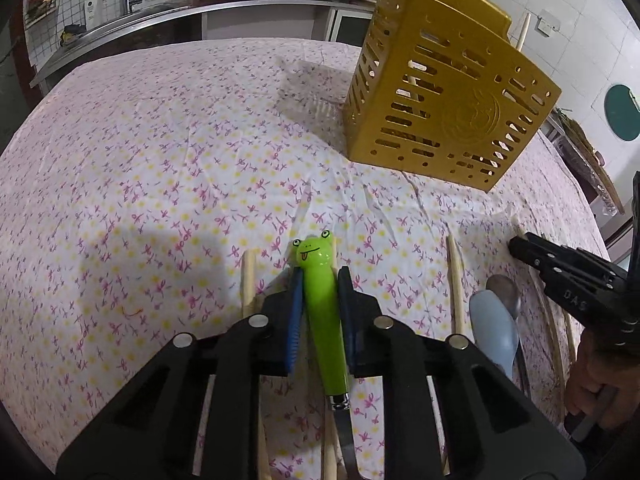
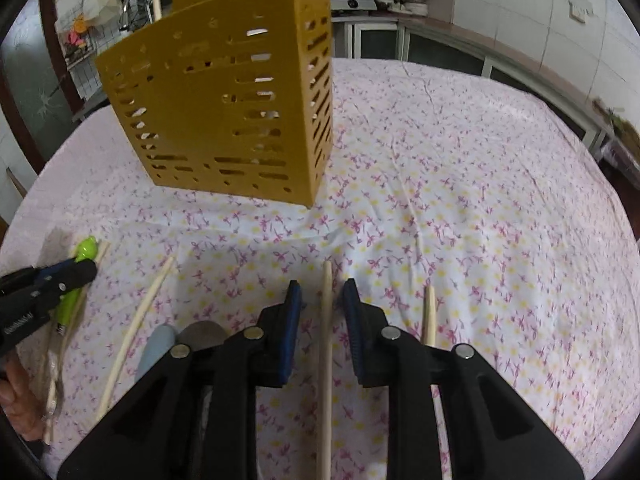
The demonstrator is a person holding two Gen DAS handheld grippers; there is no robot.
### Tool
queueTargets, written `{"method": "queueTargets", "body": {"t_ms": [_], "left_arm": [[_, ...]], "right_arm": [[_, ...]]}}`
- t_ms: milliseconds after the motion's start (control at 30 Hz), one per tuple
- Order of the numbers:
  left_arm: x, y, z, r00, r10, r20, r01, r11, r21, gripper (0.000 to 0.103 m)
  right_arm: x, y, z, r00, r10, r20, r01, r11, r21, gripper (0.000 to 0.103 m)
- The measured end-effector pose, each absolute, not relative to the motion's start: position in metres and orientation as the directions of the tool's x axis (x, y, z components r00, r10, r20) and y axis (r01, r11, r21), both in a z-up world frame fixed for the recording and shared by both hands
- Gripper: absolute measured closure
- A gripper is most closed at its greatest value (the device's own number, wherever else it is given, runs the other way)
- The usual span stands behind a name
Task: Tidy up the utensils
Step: 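Grasp the green frog-handled fork with the left tool while the right tool grasps a chopstick, then lift the fork and chopstick and carry both over the yellow basket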
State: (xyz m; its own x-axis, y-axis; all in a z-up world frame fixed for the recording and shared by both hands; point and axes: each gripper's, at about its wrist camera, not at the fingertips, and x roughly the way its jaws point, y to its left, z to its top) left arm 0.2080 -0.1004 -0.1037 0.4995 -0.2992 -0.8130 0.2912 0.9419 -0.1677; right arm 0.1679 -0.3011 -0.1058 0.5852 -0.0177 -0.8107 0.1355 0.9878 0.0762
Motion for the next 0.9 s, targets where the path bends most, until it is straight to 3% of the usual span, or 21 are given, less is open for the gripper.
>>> {"method": "queueTargets", "body": {"t_ms": [133,900], "left_arm": [[0.208,-0.098,-0.104,0.498,-0.305,-0.812,0.291,0.94,-0.175,0.087],[0.178,-0.088,-0.056,0.57,-0.359,-0.739,0.305,0.928,-0.215,0.089]], "right_arm": [[0.169,-0.301,-0.106,0.586,-0.017,-0.81,0.132,0.988,0.074,0.097],[0.131,-0.314,-0.043,0.719,0.021,-0.694,0.127,0.979,0.161,0.097]]}}
